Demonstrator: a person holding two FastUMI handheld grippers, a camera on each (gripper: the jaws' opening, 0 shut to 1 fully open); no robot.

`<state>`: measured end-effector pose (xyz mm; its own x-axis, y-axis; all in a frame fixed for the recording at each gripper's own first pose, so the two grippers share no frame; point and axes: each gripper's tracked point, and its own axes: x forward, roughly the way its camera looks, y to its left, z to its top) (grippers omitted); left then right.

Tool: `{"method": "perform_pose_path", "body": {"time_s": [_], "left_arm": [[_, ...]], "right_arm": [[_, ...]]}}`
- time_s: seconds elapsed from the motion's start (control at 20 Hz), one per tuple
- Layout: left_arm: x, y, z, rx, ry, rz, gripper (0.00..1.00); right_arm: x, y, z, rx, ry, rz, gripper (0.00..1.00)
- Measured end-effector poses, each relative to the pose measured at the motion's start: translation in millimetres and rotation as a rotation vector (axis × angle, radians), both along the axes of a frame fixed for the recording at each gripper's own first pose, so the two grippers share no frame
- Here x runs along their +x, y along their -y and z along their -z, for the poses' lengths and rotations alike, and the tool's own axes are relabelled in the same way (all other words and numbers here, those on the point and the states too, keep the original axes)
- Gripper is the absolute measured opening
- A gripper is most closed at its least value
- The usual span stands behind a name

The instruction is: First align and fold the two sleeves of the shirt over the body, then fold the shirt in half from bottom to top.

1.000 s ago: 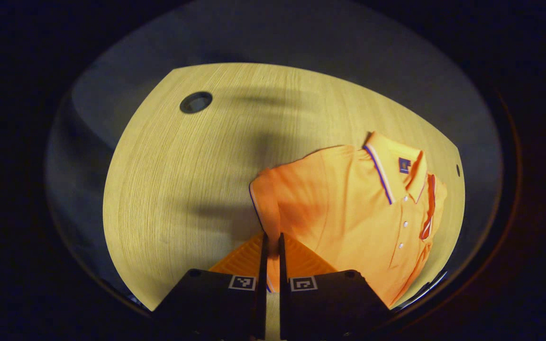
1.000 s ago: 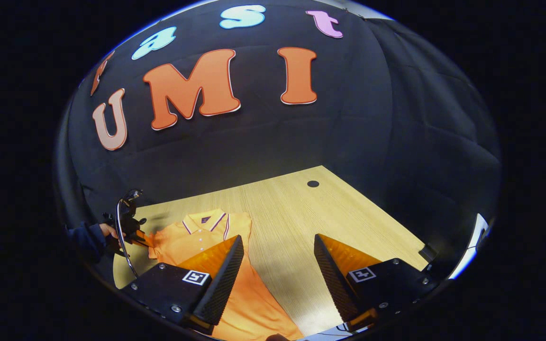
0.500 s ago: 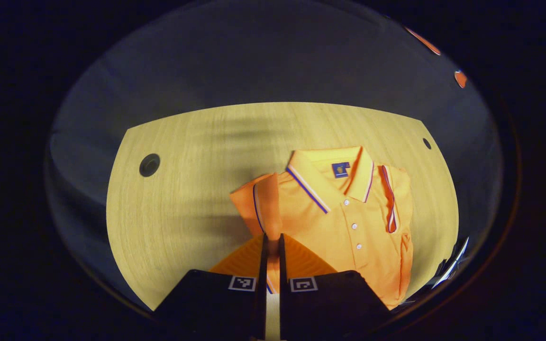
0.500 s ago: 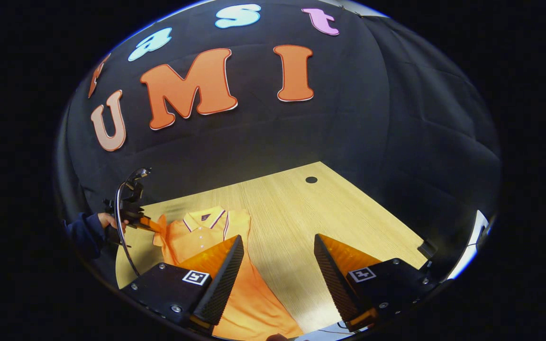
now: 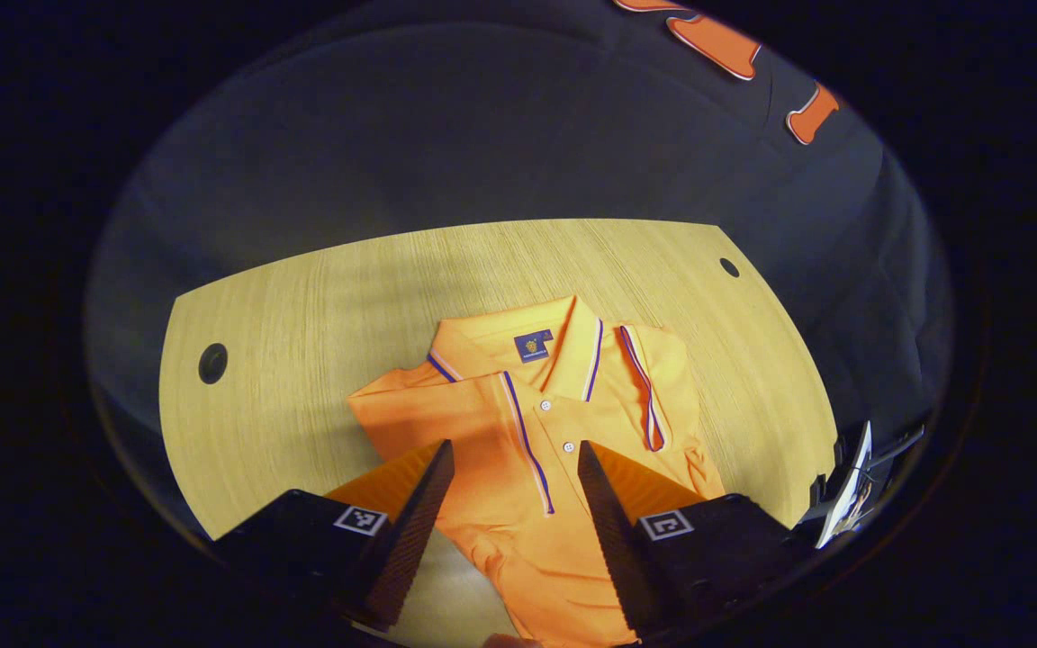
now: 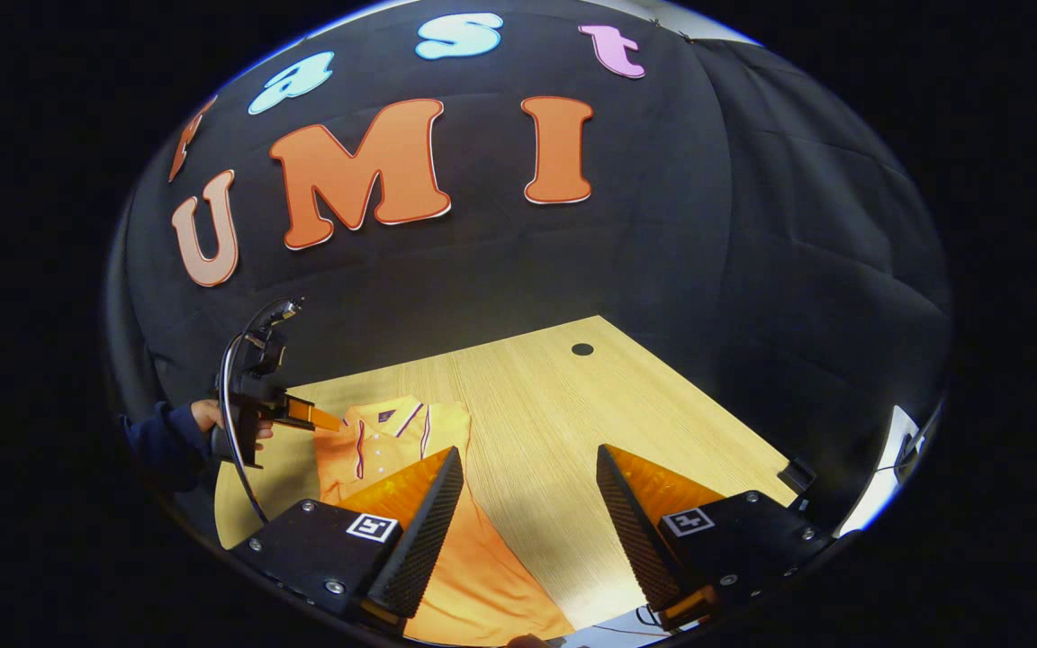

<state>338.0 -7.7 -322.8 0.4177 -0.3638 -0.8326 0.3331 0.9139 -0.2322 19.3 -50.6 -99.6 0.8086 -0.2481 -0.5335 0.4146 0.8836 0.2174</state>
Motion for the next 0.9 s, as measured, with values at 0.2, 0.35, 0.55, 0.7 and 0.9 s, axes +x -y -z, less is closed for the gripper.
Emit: {"method": "perform_pose_path", "body": {"time_s": [0.2, 0.35, 0.55, 0.7, 0.9], "left_arm": [[-26, -15, -28, 0.000, 0.074, -0.090, 0.95], [-52, -23, -61, -0.026, 0.134, -0.148, 0.96], [-88, -31, -103, -0.040, 0.249, -0.216, 0.96], [-116, -41, -137, -0.048, 0.367, -0.267, 0.96], [-162, -62, -185, -0.060, 0.560, -0.380, 0.95]], "right_arm": [[7, 2, 2, -0.055, 0.031, -0.042, 0.91], [15, -1, -3, -0.083, 0.060, -0.110, 0.92], [27, -5, -18, -0.112, 0.134, -0.189, 0.92], [31, -12, -31, -0.159, 0.195, -0.239, 0.92], [28, -27, -43, -0.197, 0.279, -0.319, 0.92]]}}
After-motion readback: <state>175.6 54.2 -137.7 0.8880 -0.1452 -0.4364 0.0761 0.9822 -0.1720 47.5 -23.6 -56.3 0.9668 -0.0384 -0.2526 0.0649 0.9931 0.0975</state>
